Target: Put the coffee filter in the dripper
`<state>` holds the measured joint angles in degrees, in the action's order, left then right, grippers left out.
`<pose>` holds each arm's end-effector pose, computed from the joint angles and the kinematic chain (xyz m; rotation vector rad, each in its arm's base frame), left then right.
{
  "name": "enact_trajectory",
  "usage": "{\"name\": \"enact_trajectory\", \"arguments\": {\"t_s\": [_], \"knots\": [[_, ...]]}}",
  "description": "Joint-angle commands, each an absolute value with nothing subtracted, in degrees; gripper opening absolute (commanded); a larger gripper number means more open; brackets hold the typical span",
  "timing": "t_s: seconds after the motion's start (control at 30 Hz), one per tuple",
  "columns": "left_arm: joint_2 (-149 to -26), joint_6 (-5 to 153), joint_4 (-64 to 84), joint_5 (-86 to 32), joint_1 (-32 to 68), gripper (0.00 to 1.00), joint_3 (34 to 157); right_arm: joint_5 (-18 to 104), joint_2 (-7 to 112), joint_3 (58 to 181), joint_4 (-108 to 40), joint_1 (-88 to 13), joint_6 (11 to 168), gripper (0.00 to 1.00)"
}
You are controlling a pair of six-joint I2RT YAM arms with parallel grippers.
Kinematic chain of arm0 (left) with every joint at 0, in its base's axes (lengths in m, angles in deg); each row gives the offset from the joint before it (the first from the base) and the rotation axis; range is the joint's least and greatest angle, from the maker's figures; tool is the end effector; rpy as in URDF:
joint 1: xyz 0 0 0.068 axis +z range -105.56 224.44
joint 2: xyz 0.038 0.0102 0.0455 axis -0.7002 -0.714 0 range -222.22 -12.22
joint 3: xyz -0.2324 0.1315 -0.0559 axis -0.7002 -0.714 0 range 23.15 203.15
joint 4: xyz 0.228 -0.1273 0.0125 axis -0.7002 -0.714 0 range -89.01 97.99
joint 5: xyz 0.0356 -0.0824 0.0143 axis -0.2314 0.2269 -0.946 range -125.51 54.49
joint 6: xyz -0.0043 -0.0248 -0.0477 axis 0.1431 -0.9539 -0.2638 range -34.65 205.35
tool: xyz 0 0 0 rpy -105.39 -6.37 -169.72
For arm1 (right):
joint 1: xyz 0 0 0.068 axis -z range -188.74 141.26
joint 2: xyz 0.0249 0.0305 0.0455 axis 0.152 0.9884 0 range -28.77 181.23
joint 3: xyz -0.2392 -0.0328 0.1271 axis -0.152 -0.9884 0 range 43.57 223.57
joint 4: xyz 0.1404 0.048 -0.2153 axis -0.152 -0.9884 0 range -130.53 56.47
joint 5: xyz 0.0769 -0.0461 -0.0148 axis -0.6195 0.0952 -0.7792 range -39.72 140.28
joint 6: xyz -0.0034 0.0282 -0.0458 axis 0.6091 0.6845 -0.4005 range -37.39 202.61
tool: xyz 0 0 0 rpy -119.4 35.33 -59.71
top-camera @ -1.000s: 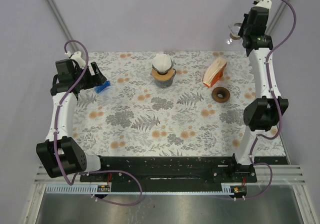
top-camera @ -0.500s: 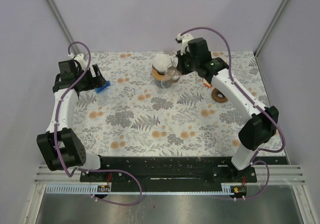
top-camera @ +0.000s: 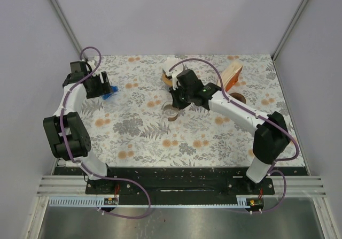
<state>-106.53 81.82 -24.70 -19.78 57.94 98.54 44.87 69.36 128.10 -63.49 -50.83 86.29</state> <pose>0.3506 0.0741 0.2692 -0.2452 2.4304 -0.2620 0.2863 0.2632 0.3002 -0.8293 2.2339 0.5011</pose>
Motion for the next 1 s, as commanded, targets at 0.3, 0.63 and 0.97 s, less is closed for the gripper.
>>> {"name": "enact_trajectory", "arguments": {"t_s": [0.3,0.63,0.97], "knots": [[-114.6,82.5,-23.1,-24.3,58.1,0.71,105.0,53.8,72.1,123.9,-53.9,-54.8,86.5,0.0],[-120.8,82.6,-22.1,-27.3,57.1,0.68,110.0,51.8,74.1,126.1,-56.3,-55.1,85.5,0.24],[-124.1,82.9,-21.6,-27.3,56.2,0.66,112.4,50.0,67.8,130.1,-59.5,-55.0,82.8,0.58]]}}
